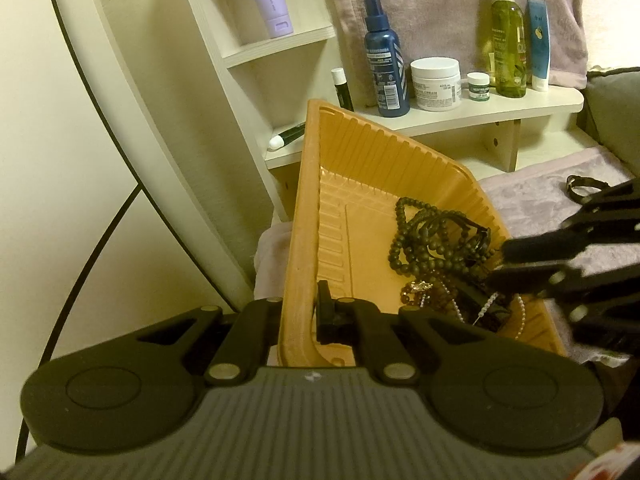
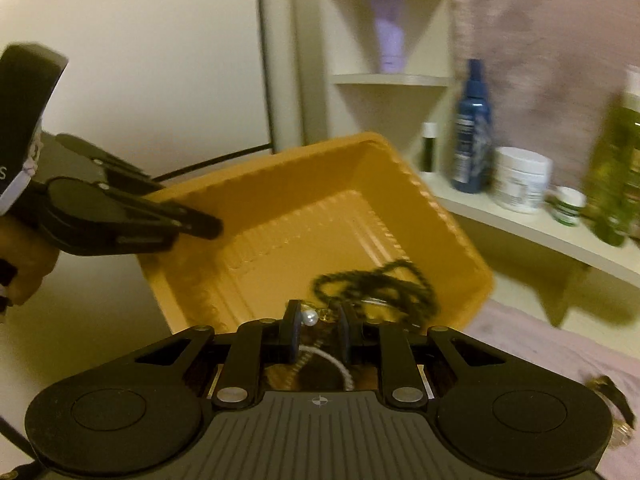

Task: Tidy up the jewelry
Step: 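Open the right gripper over the tray and return to the watch, then grasp the silver-faced wristwatch by its band with the right gripper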

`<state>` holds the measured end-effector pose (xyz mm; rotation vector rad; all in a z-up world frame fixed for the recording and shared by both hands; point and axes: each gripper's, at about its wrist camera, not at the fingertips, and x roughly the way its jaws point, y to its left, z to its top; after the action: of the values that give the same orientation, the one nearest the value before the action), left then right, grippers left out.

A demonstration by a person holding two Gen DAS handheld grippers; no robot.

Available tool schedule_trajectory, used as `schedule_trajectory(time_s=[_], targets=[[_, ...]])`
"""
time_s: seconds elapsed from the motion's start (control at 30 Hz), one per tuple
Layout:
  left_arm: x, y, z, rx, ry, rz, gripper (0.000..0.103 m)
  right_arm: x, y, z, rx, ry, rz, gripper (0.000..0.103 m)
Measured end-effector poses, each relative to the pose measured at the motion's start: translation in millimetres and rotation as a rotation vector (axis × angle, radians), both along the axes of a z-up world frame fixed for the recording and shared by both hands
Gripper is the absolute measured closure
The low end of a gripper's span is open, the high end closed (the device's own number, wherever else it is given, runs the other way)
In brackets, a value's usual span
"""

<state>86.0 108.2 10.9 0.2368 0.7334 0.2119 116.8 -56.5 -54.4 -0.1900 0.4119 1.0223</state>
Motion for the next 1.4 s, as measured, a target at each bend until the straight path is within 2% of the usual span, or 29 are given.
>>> schedule_trajectory(time_s=[0.17,0.27,0.3,0.47,0.97,1.4], targets=[[-0.1,0.7,-0.1,-0.003,-0.001,0.0,0.099,5.5,8.5,-5.3,0.014,0.038,0.033,0.082],[-0.7,1.2,0.0,-0.006,-0.002,0.0,0.099,4.6,3.6,-6.8,0.03,0.041,0.011,0.062],[-0.7,1.4,-0.1,-0.007,-0.003,0.001,0.099,4.9,-0.8,-6.9,0.038,0.045,-0.003,0.06],[-0.8,2.5,0.1,-0.009,-0.004,0.004,0.099,8.0,-30.6,-8.2,0.06,0.076,-0.104,0.06],[-0.6,3.0,0.1,-0.005,-0.003,0.002,0.099,27.2,-139.0,-37.3,0.058,0.166,-0.474,0.06],[-0.4,2.1,0.0,-0.002,-0.002,0.001,0.099,41.4,-176.0,-49.8,0.017,0.155,-0.595,0.06]])
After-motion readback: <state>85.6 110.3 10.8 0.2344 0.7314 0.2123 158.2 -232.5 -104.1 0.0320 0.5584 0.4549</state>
